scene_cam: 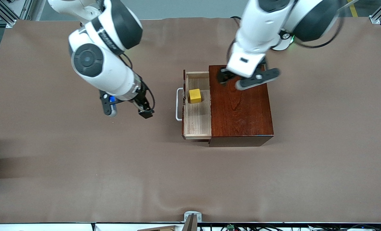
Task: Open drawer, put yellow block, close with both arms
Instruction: 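Withdraw the right gripper while the left gripper reaches the drawer handle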
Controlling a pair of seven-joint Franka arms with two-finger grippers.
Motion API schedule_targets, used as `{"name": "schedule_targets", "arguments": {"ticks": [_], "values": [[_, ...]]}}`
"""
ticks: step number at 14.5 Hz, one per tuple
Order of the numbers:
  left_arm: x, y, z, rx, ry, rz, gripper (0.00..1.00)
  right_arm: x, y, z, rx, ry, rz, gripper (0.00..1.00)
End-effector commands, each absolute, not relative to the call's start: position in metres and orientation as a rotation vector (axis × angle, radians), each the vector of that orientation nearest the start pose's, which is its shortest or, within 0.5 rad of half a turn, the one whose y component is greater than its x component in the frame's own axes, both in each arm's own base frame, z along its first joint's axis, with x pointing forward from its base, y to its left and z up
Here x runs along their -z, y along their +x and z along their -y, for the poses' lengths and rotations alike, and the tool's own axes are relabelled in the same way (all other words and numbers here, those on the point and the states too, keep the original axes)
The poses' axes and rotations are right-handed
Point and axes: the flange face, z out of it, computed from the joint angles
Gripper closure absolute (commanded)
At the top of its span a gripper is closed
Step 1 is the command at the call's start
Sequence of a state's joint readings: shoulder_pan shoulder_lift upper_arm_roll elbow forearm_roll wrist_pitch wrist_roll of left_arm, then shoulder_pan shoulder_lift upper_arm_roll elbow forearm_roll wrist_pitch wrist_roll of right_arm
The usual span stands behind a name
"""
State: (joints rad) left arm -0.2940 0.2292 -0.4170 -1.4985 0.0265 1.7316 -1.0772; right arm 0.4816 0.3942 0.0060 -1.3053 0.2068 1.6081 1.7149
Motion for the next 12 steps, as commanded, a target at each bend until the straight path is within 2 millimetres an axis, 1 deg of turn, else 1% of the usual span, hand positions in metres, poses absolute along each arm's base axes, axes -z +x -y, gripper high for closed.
{"name": "schedule_targets", "arguments": {"ticks": [1, 2, 3, 4, 5, 6, 9, 10, 12], "values": [[-0.527, 0.502, 0.438, -0.054, -3.142, 0.744, 0.0, -0.534, 0.582, -0.306, -0.377, -2.651, -1.655, 0.0], [-0.515, 0.501, 0.458, -0.035, -3.141, 0.804, 0.0, -0.538, 0.583, -0.3, -0.38, -2.692, -1.588, 0.0], [-0.507, 0.497, 0.479, -0.013, -3.148, 0.866, 0.0, -0.541, 0.587, -0.287, -0.377, -2.705, -1.554, 0.0], [-0.496, 0.495, 0.499, 0.004, -3.151, 0.932, 0.0, -0.552, 0.59, -0.271, -0.365, -2.698, -1.528, 0.0], [-0.488, 0.493, 0.516, 0.03, -3.156, 0.994, 0.0, -0.559, 0.593, -0.258, -0.358, -2.706, -1.489, 0.0], [-0.48, 0.491, 0.532, 0.066, -3.162, 1.053, 0.0, -0.564, 0.594, -0.246, -0.356, -2.722, -1.441, 0.0], [-0.453, 0.478, 0.575, 0.132, -3.181, 1.222, 0.0, -0.578, 0.593, -0.221, -0.353, -2.781, -1.299, 0.0], [-0.439, 0.476, 0.588, 0.164, -3.178, 1.264, 0.0, -0.584, 0.595, -0.209, -0.342, -2.789, -1.247, 0.0], [-0.415, 0.46, 0.617, 0.25, -3.165, 1.297, 0.0, -0.599, 0.592, -0.188, -0.326, -2.818, -1.132, 0.0]]}}
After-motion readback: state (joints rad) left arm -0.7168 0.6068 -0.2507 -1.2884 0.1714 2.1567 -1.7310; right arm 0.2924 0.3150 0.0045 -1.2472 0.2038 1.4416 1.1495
